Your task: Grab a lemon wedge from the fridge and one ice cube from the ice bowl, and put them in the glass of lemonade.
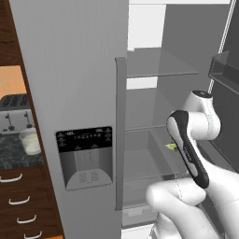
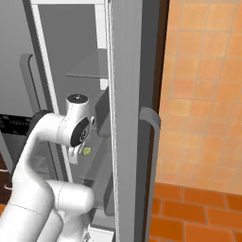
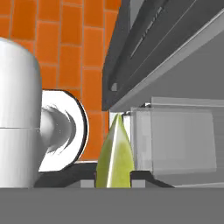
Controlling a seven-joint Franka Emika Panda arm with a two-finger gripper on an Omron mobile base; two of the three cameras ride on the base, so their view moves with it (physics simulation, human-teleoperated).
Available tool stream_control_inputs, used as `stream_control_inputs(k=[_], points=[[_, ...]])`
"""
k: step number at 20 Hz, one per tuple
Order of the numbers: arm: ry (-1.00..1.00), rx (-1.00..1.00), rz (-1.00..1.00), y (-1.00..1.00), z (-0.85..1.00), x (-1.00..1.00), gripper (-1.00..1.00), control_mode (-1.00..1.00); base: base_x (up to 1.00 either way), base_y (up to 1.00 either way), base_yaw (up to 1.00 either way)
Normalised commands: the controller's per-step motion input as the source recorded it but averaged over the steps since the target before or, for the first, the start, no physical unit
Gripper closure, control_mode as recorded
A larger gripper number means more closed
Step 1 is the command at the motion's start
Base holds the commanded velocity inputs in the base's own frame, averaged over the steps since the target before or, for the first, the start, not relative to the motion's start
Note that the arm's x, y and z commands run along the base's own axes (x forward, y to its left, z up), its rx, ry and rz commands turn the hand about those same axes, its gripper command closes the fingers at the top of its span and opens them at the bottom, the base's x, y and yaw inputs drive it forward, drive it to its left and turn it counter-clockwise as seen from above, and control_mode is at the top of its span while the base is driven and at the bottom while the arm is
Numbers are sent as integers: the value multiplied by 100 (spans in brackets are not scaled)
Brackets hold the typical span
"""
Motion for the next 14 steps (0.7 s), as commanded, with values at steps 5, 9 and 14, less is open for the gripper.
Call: stream_control_inputs(k=[5, 9, 14], points=[[-14, -1, 18, 3, 28, -100, 100, -100, 0, 0, 0], [-9, -3, 8, 8, 7, -50, 100, 100, -44, 19, 5], [0, 0, 0, 0, 0, 0, 100, 100, -18, 91, 2]])
